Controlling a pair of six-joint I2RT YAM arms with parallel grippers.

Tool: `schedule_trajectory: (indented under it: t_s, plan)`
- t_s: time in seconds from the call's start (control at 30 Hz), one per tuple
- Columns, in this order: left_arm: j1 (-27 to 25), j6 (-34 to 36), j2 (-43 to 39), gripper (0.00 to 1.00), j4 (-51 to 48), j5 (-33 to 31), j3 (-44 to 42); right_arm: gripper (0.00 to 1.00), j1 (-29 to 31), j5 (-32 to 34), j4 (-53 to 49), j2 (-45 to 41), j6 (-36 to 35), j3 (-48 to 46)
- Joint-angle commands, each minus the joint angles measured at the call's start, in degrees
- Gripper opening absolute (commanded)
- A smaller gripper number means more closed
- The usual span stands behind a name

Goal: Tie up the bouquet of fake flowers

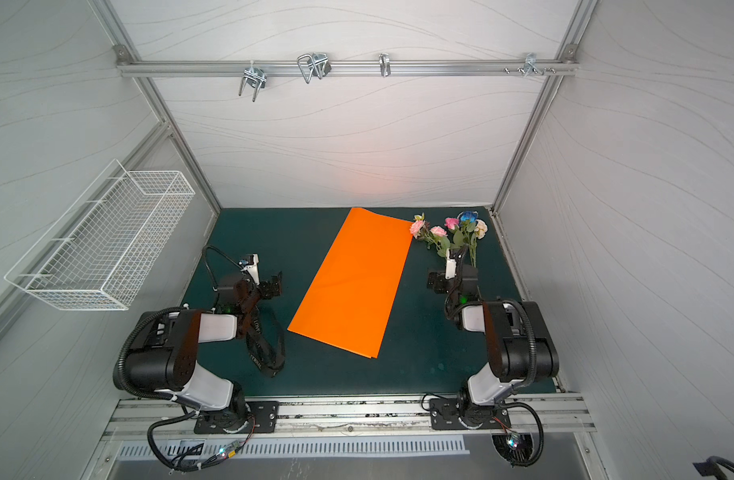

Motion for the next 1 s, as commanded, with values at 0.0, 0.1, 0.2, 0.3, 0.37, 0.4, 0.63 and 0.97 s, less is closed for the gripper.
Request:
schedule_trajectory:
  t_s: [0.0,0.1,0.2,0.3,0.37,0.4,0.63,0.97]
  plan:
    - [0.2,0.0,0.4,0.99,1.6,-0.4,1.7,0.99,0.2,-0.4,-0.6,0.2,-0.9,0.0]
    - [0.2,0.0,0.3,0.99,1.9,-0.4,1.5,0.99,0.2,-0.3,-0.5,0.1,-0.9,0.0]
    - [0.3,-0.3,0.2,0.99,2.2,-0.7,1.3,0.99,0.2,-0.4,-0.5,0.2,-0.9,0.0]
    - [0.6,-1.6,-0.6,0.99,4.4,-3.0,0.2,0.99,0.2,-0.4,-0.5,0.1,-0.9,0.0]
    - [0.6,-1.8,-2.6,0.99,2.8,-3.2,0.0,0.99,0.2,-0.4,-0.5,0.1,-0.9,0.0]
    - [0.6,-1.7,-3.9,0.99,0.7,-3.1,0.4,0.99,0.2,-0.4,-0.4,0.0,-0.9,-0.1]
    - [-0.2,-3.3,-13.9,0.99,-12.1,-8.1,3.4,0.99,0.3,3.5,-13.4,-8.9,0.3,3.6]
    - [-1.7,-22.5,-16.3,0.99,-36.7,-6.9,17.2,0.99,1.9,10.3,-45.1,-24.2,15.2,10.8]
